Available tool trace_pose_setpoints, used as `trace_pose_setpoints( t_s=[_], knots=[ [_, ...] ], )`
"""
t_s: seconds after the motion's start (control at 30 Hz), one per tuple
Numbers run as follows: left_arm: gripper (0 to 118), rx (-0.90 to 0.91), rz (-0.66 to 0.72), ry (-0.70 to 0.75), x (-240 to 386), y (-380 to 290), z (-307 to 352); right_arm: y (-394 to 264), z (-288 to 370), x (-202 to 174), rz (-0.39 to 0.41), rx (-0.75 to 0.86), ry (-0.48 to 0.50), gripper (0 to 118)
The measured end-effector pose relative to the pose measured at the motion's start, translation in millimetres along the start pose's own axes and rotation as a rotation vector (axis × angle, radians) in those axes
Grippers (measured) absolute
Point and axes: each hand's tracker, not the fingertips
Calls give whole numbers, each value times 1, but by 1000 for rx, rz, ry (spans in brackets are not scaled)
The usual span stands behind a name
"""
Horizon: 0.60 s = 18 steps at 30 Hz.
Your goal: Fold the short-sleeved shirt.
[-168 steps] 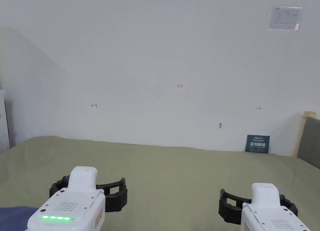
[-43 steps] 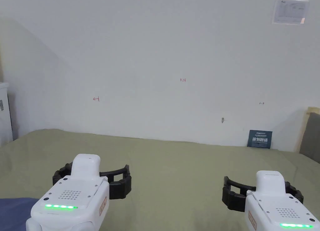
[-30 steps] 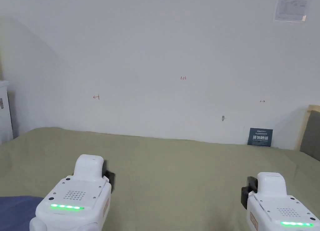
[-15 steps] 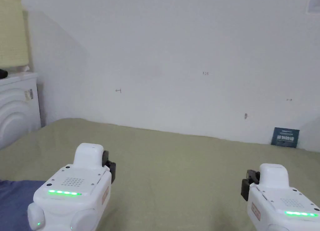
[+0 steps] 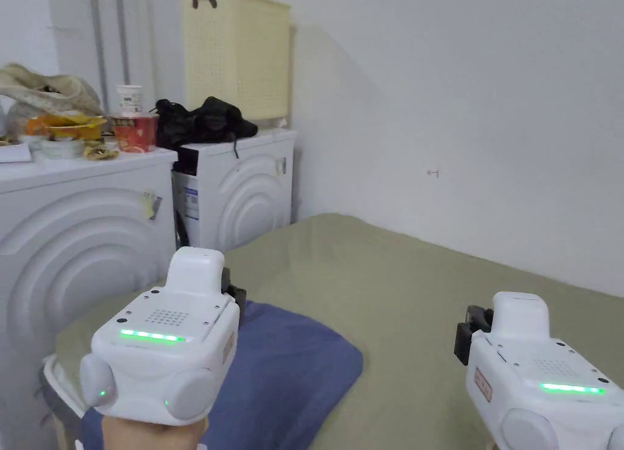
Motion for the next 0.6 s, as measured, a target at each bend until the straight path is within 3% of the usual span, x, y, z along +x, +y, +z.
trace_pose_setpoints(
  t_s=[0.23, 0.5, 0.6],
  knots=[
    [0, -26, 34, 71, -41, -16, 11, -9, -21, -44, -3, -24, 86, 0],
    [0, -166, 84, 4, -38, -26, -39, -23, -27, -29, 29, -61, 57, 0],
    [0, -276, 11, -56, -24, -13, -91, -33, -31, -14, 18, -88, 29, 0]
  ],
)
